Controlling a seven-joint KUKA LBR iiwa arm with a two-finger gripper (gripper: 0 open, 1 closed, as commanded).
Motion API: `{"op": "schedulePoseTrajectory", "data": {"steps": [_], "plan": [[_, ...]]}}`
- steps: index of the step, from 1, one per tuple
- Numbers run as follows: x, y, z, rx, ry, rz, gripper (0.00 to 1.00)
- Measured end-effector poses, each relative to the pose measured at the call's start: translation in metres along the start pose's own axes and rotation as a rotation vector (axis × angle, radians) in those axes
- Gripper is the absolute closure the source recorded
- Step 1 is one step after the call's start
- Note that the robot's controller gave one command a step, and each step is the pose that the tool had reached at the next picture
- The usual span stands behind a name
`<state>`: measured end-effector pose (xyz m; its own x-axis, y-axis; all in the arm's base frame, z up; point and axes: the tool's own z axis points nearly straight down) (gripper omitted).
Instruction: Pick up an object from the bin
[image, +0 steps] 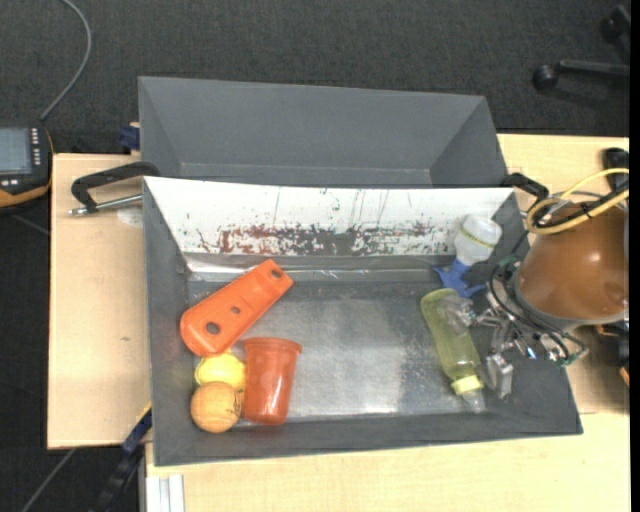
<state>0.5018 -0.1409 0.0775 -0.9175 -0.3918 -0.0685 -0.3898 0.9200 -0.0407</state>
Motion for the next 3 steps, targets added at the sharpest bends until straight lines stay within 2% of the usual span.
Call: {"op": "schedulePoseTrajectory", "data": {"steps": [1, 2, 3], "plan": [[-0.0043, 0.0089, 0.0, 0.004, -0.005, -0.15, 0.0], [-0.0064, 0.0105, 0.0007, 0.006, -0.006, -0.188, 0.0], [-0.0055, 0.0105, 0.0005, 0.013, -0.017, -0.269, 0.0]]}}
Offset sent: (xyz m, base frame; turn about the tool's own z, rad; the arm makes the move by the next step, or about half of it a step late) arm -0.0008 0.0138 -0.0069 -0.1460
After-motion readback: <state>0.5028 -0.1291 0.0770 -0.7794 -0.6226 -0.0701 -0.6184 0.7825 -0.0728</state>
